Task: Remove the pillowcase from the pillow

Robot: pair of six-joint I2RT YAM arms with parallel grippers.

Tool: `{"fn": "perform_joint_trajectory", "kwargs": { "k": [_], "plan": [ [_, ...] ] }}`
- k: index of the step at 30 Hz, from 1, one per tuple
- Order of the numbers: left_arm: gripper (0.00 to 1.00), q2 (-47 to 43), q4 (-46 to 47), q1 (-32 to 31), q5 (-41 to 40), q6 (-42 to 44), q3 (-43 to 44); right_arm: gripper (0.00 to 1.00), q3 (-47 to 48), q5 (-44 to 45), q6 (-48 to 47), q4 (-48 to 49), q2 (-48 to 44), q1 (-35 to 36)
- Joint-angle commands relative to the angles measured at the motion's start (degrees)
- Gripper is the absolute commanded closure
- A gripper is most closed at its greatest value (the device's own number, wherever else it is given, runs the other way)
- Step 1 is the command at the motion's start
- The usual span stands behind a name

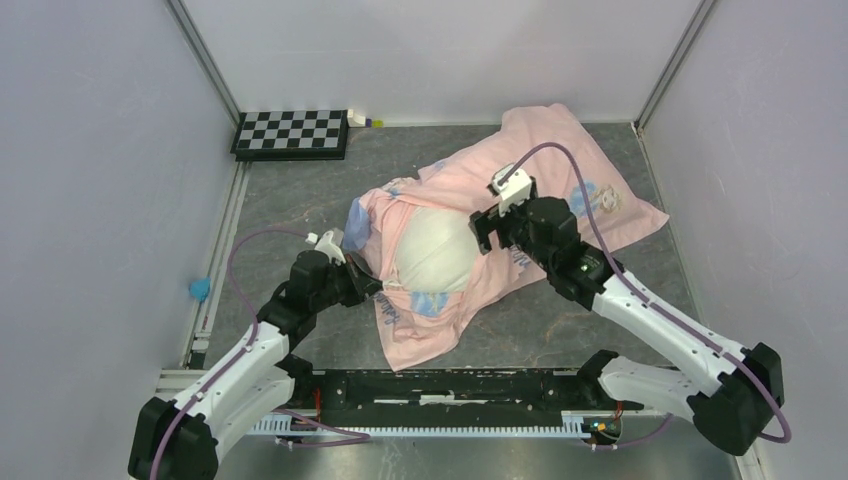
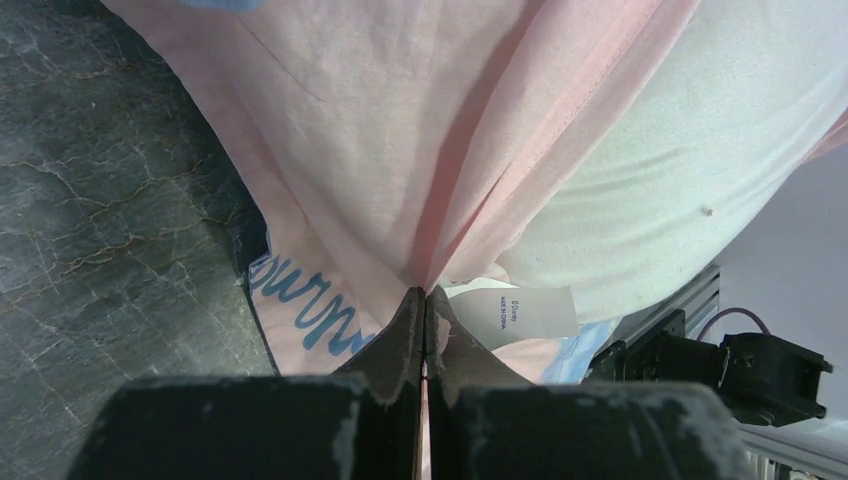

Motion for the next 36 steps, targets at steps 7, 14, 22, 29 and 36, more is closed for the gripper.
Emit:
{"fn": "perform_joint_trajectory", "kwargs": {
  "k": [7, 14, 22, 29, 36],
  "plan": [
    [0.98, -1.72, -1.75, 0.31, -0.32, -1.38, -1.76, 0.09, 3.33, -5.71, 0.75, 0.54, 3.72, 15.32],
    [0.98, -1.84, -2.02, 0.26, 0.03, -0.71, -1.04, 0.07, -1.64, -12.16, 14.63, 12.46, 7.56, 18.85],
    [0.98, -0.31, -0.7, 0.27, 0.58, 0.29, -1.45, 0.02, 4.42, 12.25, 20.38, -1.82, 13.67, 23.73],
    [0.98, 0.94, 0.66, 0.26, 1.48, 0.28, -1.87, 0.02, 16.07, 27.49, 15.51, -8.43, 28.87, 30.88],
    [0.98, 1.07, 0.61, 0.29, 0.81, 0.79, -2.53, 0.03, 22.03, 42.12, 14.33, -15.15, 41.22, 30.17]
  ]
}}
